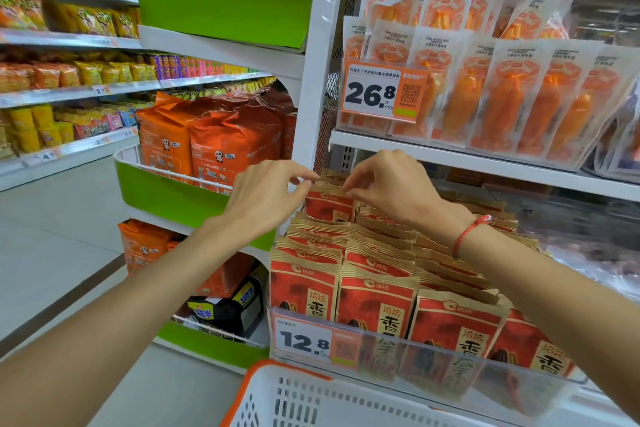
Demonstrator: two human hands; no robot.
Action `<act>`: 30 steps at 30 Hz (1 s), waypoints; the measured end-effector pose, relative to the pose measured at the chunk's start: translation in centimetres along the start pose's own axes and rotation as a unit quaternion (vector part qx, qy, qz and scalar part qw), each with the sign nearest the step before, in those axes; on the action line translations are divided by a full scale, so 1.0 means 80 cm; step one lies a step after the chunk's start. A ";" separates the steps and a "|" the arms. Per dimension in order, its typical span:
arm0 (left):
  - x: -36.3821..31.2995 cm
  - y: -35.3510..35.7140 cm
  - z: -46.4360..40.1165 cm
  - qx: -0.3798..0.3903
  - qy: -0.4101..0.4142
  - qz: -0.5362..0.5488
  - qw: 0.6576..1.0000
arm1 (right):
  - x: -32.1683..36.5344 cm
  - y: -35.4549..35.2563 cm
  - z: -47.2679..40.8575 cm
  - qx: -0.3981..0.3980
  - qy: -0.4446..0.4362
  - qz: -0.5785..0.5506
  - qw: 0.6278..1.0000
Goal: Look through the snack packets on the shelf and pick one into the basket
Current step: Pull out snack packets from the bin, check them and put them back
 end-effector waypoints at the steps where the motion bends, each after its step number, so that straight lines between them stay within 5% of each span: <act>1: -0.001 0.004 0.001 0.020 0.003 -0.011 1.000 | -0.001 0.001 -0.002 0.010 0.005 0.002 1.000; 7: 0.002 0.034 0.003 0.160 0.013 -0.080 0.984 | -0.005 0.026 -0.008 0.097 0.047 0.016 0.994; 14: 0.001 0.035 0.007 0.228 0.021 -0.073 0.971 | -0.012 0.032 -0.020 0.184 0.089 -0.039 0.978; 19: 0.010 0.034 0.003 0.182 0.000 -0.042 0.982 | -0.026 0.018 -0.024 0.065 0.112 0.003 0.992; 23: 0.014 0.035 0.001 0.180 -0.003 -0.048 0.982 | -0.027 0.035 -0.021 0.112 0.139 0.047 0.983; 30: 0.013 0.033 -0.004 0.197 -0.007 -0.055 0.979 | -0.023 0.049 -0.024 0.075 0.143 0.102 0.982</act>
Point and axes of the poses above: each hand's wrist, its own z-axis away from the middle knuckle, its own y-axis out of the palm, x = y × z, the point moved 5 cm from there along -z, towards the middle knuckle
